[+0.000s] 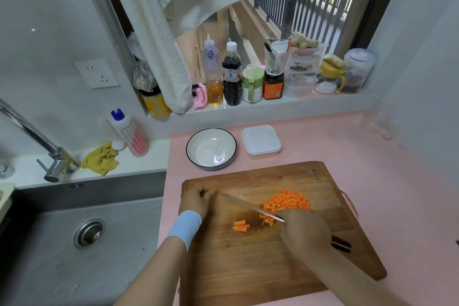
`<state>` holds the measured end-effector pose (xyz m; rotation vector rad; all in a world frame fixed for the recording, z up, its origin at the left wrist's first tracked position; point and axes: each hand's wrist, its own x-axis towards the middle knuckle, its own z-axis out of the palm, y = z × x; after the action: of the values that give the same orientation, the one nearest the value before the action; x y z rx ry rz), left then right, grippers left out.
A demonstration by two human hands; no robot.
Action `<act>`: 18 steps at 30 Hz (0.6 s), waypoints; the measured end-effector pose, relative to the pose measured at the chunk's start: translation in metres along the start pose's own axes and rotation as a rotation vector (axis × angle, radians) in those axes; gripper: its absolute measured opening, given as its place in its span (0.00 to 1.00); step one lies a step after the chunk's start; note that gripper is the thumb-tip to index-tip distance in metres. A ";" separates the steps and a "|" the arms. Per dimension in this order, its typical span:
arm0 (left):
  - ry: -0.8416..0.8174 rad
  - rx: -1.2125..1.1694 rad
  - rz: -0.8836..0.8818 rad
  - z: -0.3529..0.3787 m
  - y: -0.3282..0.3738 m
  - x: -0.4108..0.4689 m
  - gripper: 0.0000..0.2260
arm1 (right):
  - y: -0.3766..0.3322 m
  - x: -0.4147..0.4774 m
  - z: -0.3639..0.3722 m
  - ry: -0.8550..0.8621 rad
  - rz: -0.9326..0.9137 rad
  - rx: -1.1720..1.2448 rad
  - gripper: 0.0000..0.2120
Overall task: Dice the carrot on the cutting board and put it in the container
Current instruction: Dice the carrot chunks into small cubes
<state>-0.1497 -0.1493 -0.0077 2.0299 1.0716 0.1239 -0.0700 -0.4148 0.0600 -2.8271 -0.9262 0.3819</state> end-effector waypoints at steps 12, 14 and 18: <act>-0.194 0.222 0.447 0.048 -0.003 -0.044 0.10 | -0.022 -0.007 0.016 -0.107 0.265 0.322 0.13; -0.201 0.236 0.488 0.048 -0.007 -0.047 0.14 | -0.026 -0.011 0.019 -0.115 0.280 0.325 0.13; -0.176 0.312 0.570 0.053 -0.017 -0.054 0.18 | -0.032 -0.017 0.027 -0.129 0.291 0.375 0.14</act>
<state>-0.1721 -0.2156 -0.0398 2.5298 0.3963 0.0697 -0.1087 -0.3973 0.0442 -2.6061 -0.4027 0.6979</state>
